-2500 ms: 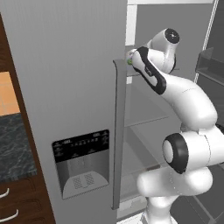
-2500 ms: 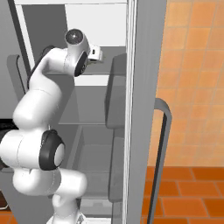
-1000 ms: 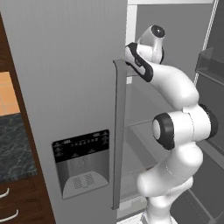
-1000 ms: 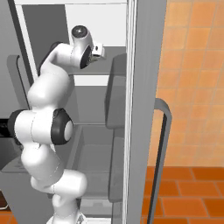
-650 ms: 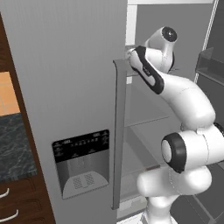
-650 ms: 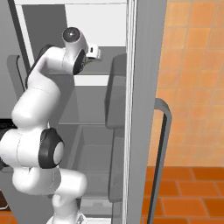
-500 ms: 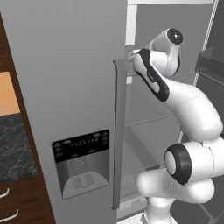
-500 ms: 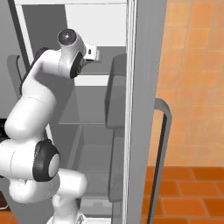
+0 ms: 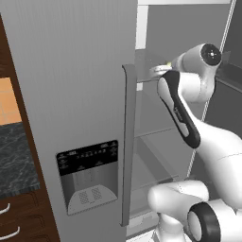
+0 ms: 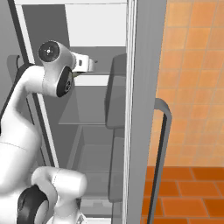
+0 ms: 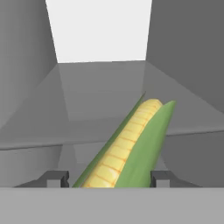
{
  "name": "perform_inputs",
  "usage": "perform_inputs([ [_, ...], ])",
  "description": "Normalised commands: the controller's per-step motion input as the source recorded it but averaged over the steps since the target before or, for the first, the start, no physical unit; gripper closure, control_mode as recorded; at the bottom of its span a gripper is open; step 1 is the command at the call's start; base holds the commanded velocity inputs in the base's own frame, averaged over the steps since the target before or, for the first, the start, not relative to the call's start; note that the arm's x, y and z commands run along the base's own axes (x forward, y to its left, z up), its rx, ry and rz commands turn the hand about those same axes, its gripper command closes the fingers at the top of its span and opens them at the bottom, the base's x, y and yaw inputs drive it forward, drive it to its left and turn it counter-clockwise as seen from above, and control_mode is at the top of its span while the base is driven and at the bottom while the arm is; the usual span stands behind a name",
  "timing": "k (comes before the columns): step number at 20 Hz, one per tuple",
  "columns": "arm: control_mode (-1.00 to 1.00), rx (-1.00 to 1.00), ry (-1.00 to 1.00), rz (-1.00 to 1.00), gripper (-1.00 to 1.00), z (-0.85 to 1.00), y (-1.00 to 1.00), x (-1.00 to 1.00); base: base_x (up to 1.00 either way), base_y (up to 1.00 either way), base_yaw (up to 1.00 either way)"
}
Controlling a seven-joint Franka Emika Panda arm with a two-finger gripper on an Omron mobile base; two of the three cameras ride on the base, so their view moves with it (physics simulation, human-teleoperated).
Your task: Place one corn and one fish in each tupperware on the nearby counter, to pack two identical lunches.
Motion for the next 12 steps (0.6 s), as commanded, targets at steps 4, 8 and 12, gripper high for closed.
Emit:
perform_inputs([
  [4,-1.0,-0.09,-0.05,0.0,1.0,-0.62,0.0,-1.0,0.0,0.0,0.0],
  [8,-1.0,-0.06,-0.05,0.0,1.0,-0.57,0.0,-1.0,0.0,0.0,0.0],
  [12,1.0,-0.05,-0.05,0.0,1.0,-0.46,-0.01,-0.75,-0.25,0.0,0.0],
])
